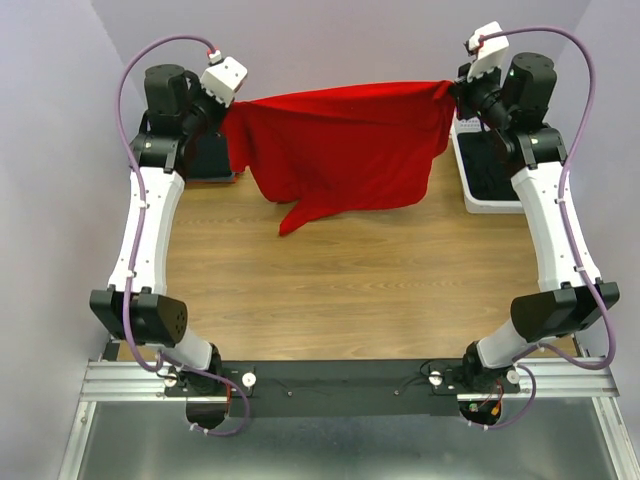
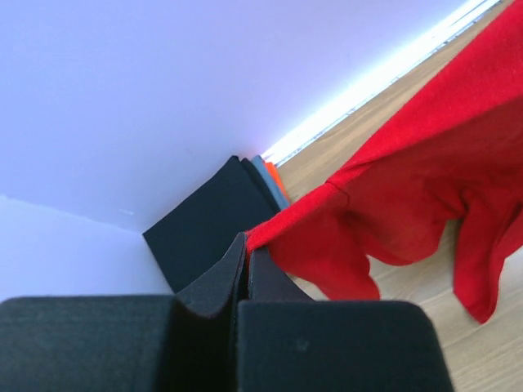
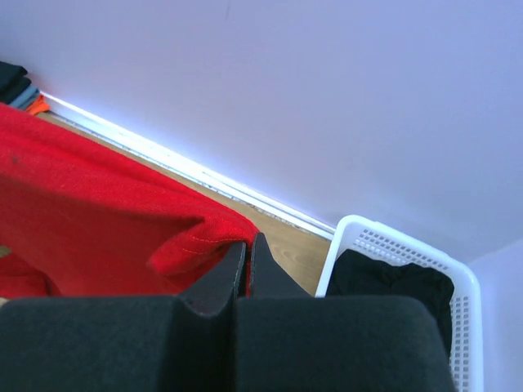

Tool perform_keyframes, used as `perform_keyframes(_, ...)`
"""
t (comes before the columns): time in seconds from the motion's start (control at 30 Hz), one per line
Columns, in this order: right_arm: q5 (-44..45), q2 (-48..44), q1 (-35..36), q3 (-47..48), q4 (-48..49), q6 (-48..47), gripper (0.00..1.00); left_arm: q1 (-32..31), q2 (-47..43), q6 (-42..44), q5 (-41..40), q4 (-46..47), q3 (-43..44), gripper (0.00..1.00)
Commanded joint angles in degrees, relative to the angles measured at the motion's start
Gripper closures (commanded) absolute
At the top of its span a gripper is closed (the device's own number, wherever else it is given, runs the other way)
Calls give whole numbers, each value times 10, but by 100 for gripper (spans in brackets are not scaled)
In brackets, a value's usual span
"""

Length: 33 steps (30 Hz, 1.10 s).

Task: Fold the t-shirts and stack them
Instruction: Flatten the tshirt out

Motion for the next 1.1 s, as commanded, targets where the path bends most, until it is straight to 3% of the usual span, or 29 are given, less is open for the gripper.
perform_keyframes(0.0, 14, -16, -10, 23, -5, -9, 100, 7, -60, 5, -56, 41, -36, 100)
perform_keyframes(0.4, 8, -60, -10, 46, -15, -4, 99, 7, -124, -3, -70, 47, -48, 100)
perform_keyframes(0.6, -20, -151, -10, -6, -33, 3, 99, 8, -235, -15, -101, 64, -116, 100)
perform_keyframes(0.83, 7, -258, -10, -30, -42, 3, 99, 7, -410, -21, -158, 98, -185, 100)
perform_keyframes(1.07, 6, -252, -10, -20, -44, 6, 99, 7, -429, 17, -190, 136, -178, 100)
